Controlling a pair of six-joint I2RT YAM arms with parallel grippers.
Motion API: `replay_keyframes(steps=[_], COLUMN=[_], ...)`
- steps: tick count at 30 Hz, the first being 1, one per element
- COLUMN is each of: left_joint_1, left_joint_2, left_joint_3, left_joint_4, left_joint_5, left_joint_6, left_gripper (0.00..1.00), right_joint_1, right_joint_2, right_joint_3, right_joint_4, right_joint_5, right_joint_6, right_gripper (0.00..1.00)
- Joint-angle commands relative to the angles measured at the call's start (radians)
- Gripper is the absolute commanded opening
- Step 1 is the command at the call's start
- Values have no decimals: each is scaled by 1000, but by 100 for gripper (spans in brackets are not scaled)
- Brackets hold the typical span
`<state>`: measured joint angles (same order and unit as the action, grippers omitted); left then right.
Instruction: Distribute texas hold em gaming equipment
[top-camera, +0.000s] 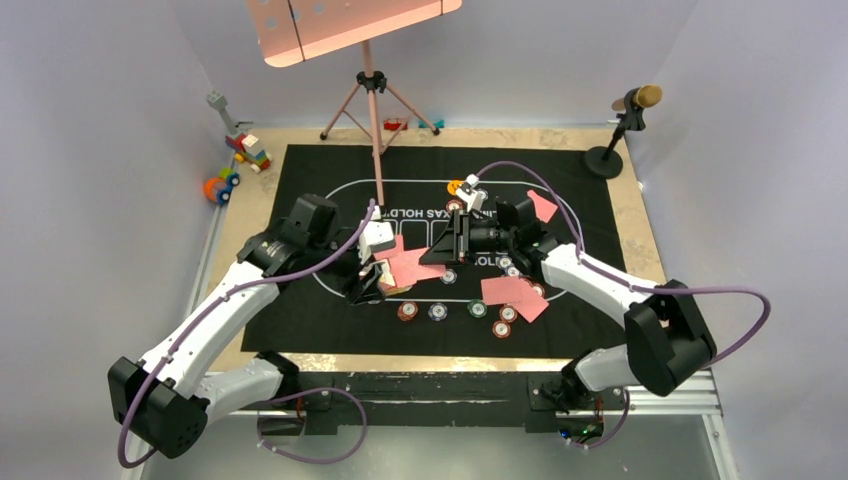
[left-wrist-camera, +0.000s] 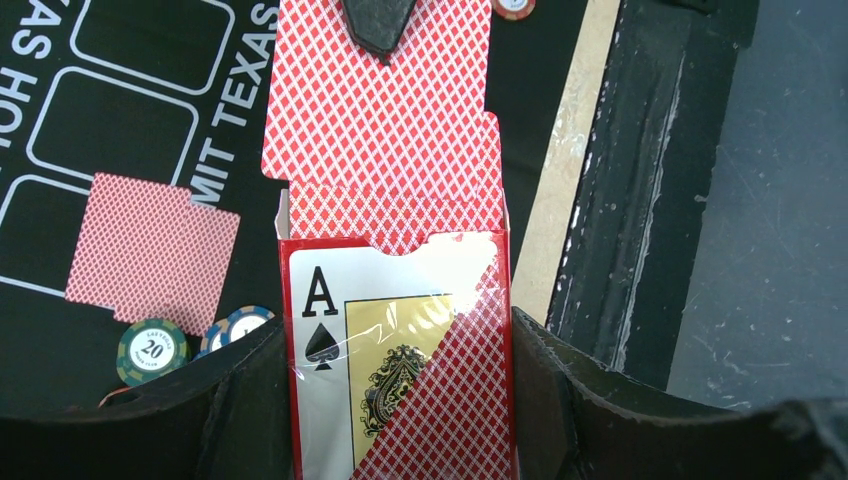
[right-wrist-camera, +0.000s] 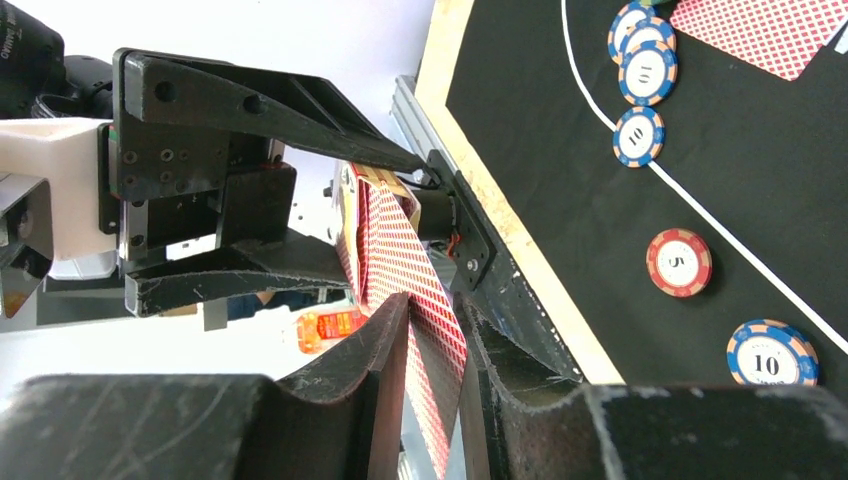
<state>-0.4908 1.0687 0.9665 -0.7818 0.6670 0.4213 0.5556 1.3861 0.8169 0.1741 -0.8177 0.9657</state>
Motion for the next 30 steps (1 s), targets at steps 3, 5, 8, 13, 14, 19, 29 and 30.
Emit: replay_keyframes(steps=[3, 5, 8, 13, 14, 19, 29, 30], left_joint_1=[8, 8, 9, 8, 8, 8, 8, 9], left_joint_2=[-28, -29, -33, -33, -35, -41, -52, -51], left_joint_3=[-11, -10, 2, 11, 12, 12, 8, 9], left_joint_4=[81, 81, 72, 46, 41, 23, 5, -1], left_joint_5=[74, 75, 68, 55, 52, 33, 30, 33], left_joint_6=[-60, -61, -54, -41, -38, -32, -20, -18], left_gripper=[11, 10, 9, 8, 8, 8, 7, 7], right_joint_1=[-2, -6, -12, -30, -38, -102, -133, -134], right_joint_2=[-48, -62, -73, -76, -77, -85, -53, -39], right_joint_3=[104, 139, 182, 214, 223, 302, 410, 457], right_joint_4=[-100, -158, -238, -301, -319, -426, -552, -603], right_joint_5=[-32, -22, -12, -6, -1, 59, 252, 329], right_joint_6=[-77, -112, -154, -195, -209, -287, -399, -438], right_gripper=[26, 25, 22, 11, 8, 0, 0, 0])
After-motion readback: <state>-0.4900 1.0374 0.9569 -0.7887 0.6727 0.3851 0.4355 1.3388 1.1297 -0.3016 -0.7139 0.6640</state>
